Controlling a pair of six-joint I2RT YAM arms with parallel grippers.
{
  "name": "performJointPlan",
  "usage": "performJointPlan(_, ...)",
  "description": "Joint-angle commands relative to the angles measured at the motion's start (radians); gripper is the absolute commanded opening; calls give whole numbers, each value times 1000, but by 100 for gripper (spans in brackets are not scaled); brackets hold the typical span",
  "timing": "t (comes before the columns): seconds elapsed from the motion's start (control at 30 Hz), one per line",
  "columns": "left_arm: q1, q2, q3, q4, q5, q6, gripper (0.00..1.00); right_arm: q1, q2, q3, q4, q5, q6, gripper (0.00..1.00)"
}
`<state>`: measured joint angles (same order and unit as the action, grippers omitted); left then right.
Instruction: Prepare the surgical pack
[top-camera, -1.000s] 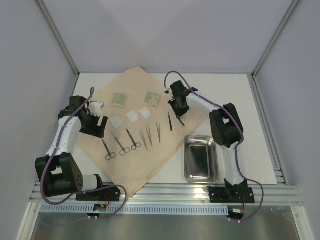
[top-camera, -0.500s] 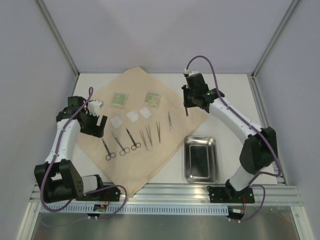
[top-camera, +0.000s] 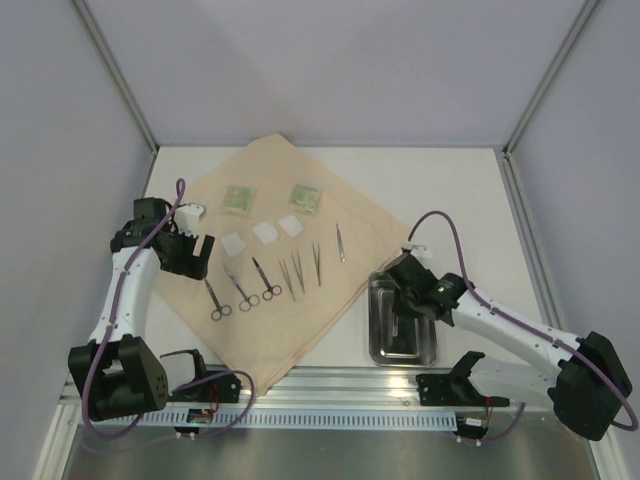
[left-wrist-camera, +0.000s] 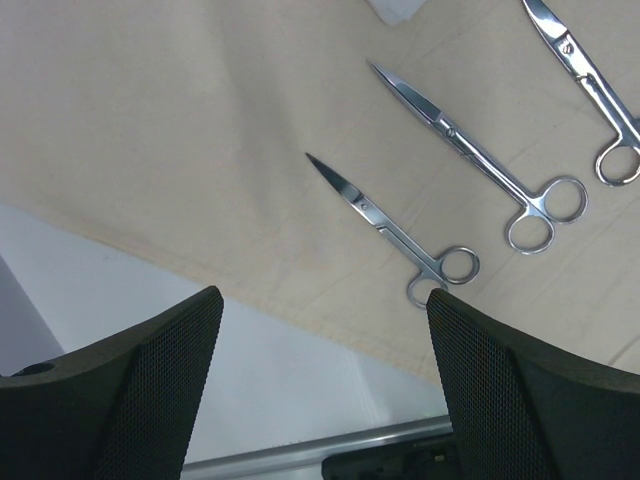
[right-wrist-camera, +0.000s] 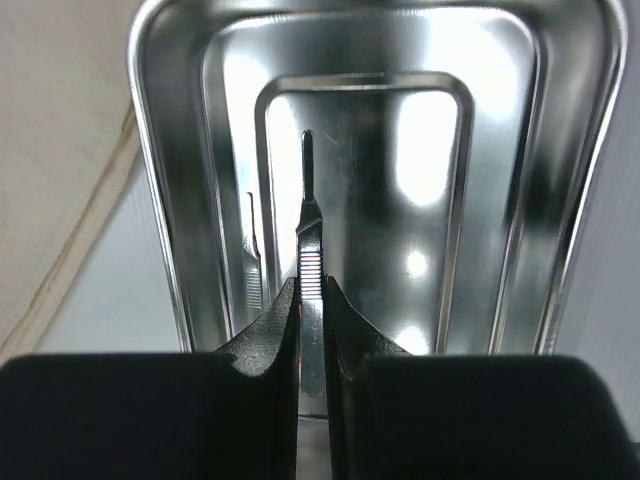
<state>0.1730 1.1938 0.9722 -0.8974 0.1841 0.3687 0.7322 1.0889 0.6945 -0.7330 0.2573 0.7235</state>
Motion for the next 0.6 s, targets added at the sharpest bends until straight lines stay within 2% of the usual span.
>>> performJointPlan(0.0, 8, -40, -13, -20, 25, -10, 93, 73, -3, -81, 86, -6, 201, 1)
performJointPlan(0.23, 8, -86, -35, -17, -3, 4, 93, 168, 65, -101, 127, 11, 269, 1)
performJointPlan(0.57, 8, -86, -46, -12, -3, 9, 93, 176, 106, -142, 190, -67, 283, 1)
